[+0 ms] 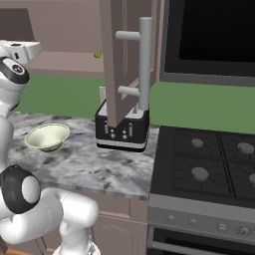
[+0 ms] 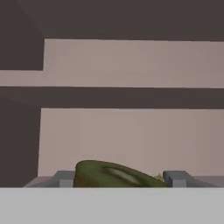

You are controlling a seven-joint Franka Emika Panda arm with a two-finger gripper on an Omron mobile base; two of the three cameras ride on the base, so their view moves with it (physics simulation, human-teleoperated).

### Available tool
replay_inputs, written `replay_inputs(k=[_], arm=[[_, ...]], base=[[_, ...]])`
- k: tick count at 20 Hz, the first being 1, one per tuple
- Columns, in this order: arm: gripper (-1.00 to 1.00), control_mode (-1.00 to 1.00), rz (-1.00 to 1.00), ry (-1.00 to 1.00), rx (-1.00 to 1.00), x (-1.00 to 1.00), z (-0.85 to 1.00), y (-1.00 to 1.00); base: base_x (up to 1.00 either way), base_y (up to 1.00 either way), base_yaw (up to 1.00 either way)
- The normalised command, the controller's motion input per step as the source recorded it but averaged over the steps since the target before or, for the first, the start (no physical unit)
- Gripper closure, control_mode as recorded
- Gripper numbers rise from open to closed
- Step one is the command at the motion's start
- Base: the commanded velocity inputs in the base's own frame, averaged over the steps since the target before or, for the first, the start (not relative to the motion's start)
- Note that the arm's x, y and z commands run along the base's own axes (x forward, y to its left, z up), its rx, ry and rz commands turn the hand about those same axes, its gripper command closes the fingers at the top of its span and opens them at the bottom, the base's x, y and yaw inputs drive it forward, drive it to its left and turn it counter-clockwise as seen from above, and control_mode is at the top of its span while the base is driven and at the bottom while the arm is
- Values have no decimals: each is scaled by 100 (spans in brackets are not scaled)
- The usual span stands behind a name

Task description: Open the cabinet. Pick the kiwi and tangerine from the cabinet and place them into the bowl. Then close the cabinet.

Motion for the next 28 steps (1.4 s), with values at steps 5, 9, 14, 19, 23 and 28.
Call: replay_inputs(k=[5,9,14,19,23,28], arm=[[100,-100,-2,27,3,-94,-5,0],[100,-100,0,30,6,-100,0,0],[100,-100,0,31,10,-79,0,0],[100,-100,0,39,7,-9,-1,0],[100,-100,0,13,0,0,-18,2],[100,-100,0,20,0,0,-72,9]], base=[[0,0,0],[0,0,0],[0,0,0],[0,0,0],[0,0,0],[0,0,0]])
